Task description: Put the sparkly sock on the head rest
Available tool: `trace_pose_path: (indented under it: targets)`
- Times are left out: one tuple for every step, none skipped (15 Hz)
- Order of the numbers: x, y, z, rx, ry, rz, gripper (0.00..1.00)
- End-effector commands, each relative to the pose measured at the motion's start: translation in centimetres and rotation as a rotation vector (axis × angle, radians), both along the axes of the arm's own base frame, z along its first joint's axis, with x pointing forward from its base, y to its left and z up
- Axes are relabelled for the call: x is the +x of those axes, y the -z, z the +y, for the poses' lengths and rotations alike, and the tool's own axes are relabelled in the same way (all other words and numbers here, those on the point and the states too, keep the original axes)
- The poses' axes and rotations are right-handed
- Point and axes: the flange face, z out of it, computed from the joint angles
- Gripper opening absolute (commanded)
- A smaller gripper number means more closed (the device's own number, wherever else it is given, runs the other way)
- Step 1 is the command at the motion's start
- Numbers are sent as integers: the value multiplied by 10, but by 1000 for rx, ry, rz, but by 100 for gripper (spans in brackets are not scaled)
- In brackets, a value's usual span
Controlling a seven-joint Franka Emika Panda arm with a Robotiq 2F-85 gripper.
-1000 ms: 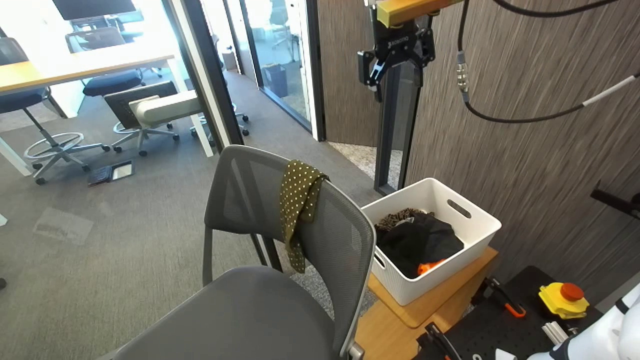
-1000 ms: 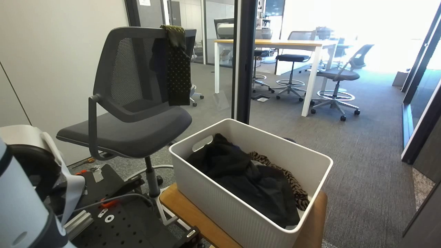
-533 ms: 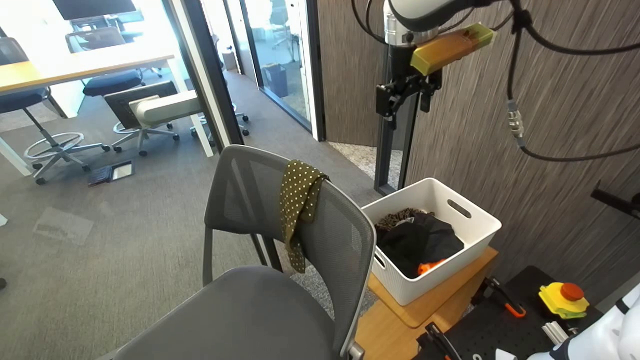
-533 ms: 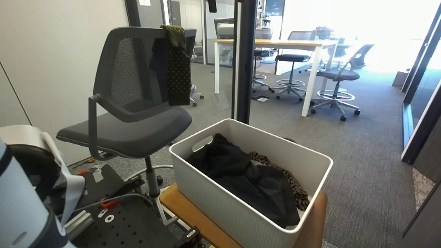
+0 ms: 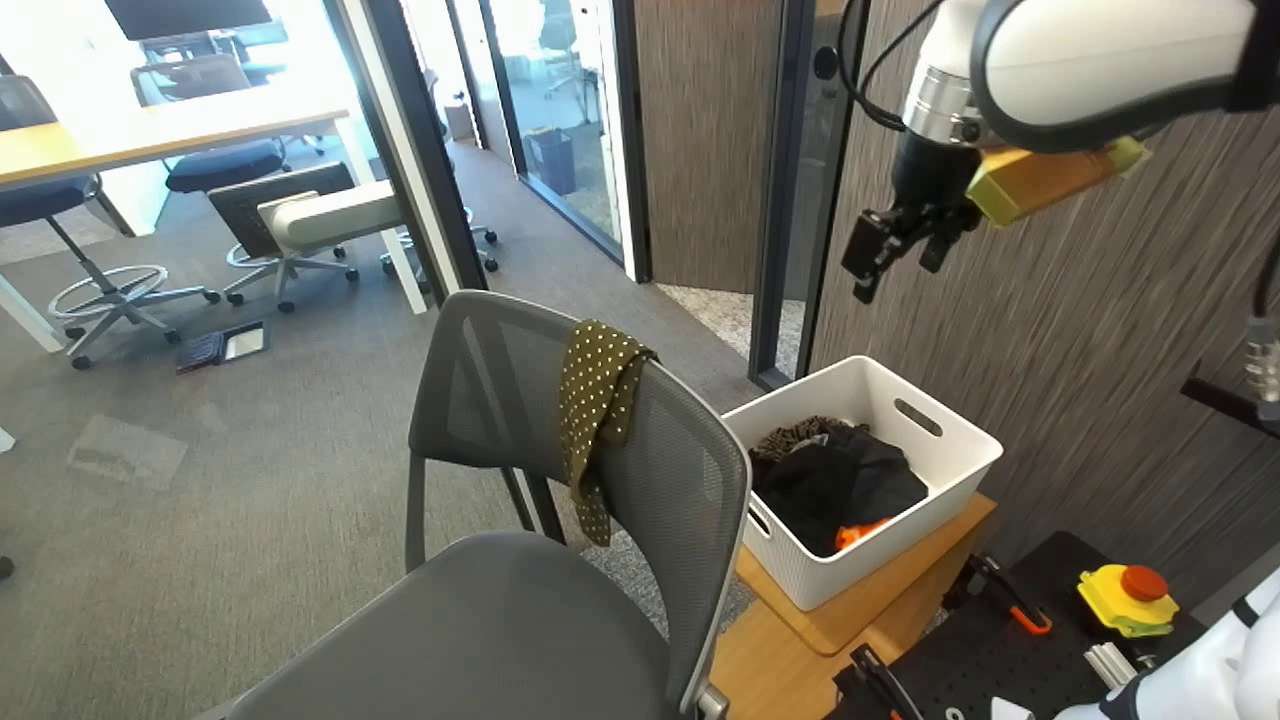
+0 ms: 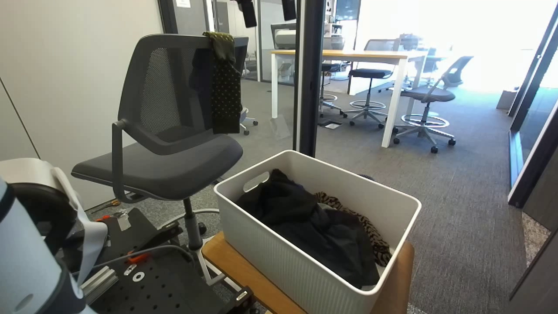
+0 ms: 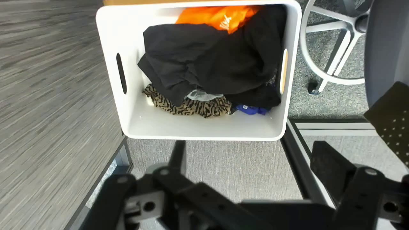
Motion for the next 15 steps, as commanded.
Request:
trace_pose_path:
  targets:
    - [-63,24,-19,11,-19,8,100]
    - [-72,31,-22,3,-28,39,100]
    - [-79,34,-25,17,-56,59,100]
    - [-86,37,-27,20,-76,76,100]
    - [-90,38,-28,26,-92,88,100]
    - [-94,38,-29,24,-102,97,100]
    - [-97,38,-31,21,-110,103,100]
    - [-99,40,-31,22,-115,107,100]
    - [-99,39,-32,27,-114,107,100]
    - [-100,39,-33,33,-104,107,100]
    - [-98,39,-34,44,-88,110,100]
    - [-96,39,-37,59,-73,113,100]
    - [-94,42,-30,23,-88,120,100]
    - [-94,42,-32,31,-83,120,100]
    - [-94,42,-34,35,-79,121,100]
